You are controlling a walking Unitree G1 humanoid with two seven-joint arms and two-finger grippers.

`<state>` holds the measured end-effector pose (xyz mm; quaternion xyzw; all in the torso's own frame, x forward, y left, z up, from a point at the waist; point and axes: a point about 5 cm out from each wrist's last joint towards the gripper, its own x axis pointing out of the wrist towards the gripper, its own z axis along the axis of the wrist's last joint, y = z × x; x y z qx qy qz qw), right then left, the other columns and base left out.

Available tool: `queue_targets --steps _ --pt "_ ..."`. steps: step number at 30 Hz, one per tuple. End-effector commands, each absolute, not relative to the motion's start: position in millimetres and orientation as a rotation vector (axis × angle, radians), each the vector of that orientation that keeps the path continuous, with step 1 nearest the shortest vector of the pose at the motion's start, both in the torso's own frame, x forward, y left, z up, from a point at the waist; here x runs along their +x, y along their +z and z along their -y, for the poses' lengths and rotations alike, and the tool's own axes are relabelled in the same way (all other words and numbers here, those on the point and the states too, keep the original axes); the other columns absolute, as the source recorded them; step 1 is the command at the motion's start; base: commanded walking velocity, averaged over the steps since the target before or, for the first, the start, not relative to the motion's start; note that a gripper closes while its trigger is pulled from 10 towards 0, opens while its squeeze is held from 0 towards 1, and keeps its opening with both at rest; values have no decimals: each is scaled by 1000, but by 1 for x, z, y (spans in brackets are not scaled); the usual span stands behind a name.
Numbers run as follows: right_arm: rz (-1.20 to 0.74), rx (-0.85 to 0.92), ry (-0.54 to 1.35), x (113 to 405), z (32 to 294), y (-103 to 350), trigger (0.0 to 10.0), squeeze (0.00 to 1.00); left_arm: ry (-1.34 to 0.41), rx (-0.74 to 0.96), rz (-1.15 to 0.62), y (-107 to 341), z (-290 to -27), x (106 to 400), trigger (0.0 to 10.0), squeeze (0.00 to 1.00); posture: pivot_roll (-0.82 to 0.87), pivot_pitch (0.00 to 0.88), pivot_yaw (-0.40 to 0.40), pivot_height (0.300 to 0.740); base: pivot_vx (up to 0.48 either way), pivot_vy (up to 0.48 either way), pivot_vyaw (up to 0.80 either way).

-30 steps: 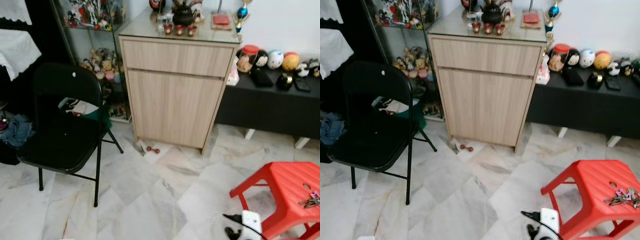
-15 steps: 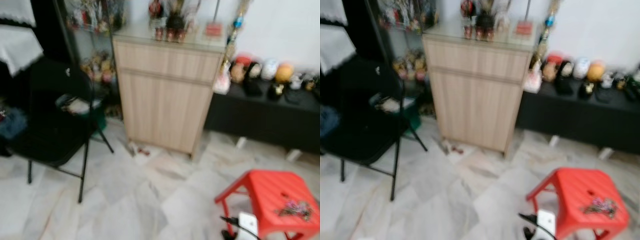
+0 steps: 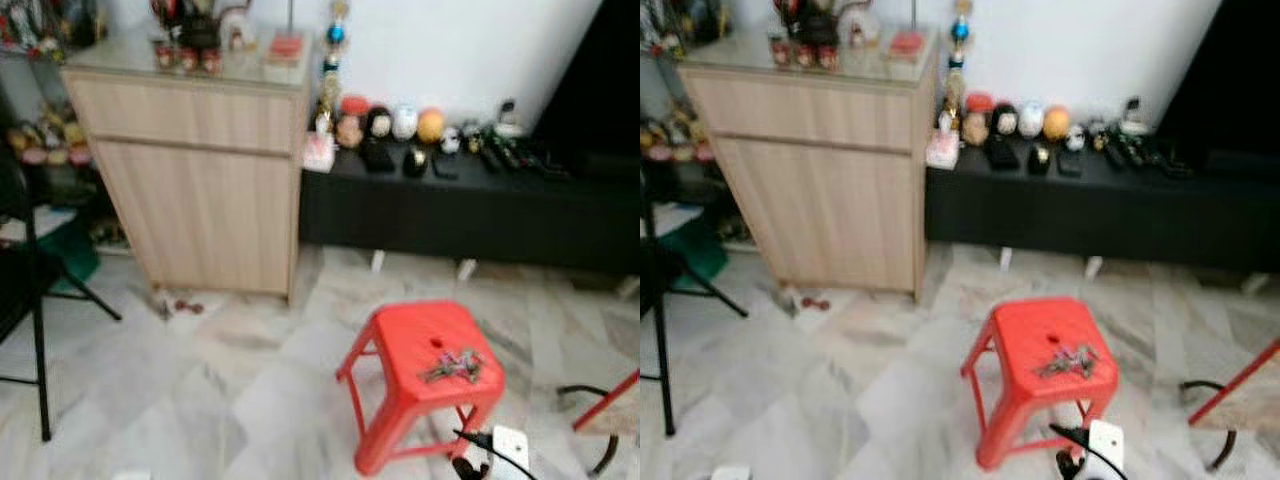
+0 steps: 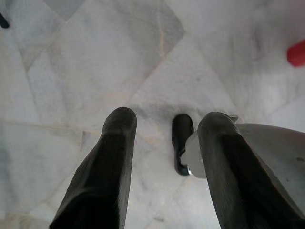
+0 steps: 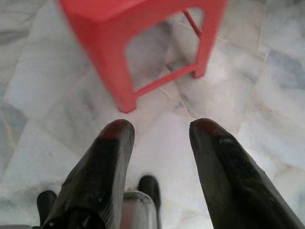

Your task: Hang keys on a hook

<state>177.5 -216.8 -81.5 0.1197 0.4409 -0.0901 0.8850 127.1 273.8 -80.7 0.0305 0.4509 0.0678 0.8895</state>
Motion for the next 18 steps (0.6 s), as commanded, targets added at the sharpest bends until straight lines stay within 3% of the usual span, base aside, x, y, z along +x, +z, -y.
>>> queue_targets --steps 1,6,10,18 --pt "-912 253 -224 174 226 -81 10000 0 137 51 -948 -83 -271 125 10000 0 151 0 -37 736 0 0 0" --pt "-879 271 -235 176 226 -79 10000 0 205 50 -866 -78 -277 127 10000 0 148 0 -19 736 0 0 0" --pt "-790 253 -190 195 205 -73 10000 0 250 46 -766 -72 -280 128 10000 0 153 0 -5 736 0 0 0" --pt "-713 250 -180 198 202 -69 10000 0 212 26 -784 -73 -281 124 10000 0 126 0 12 736 0 0 0"
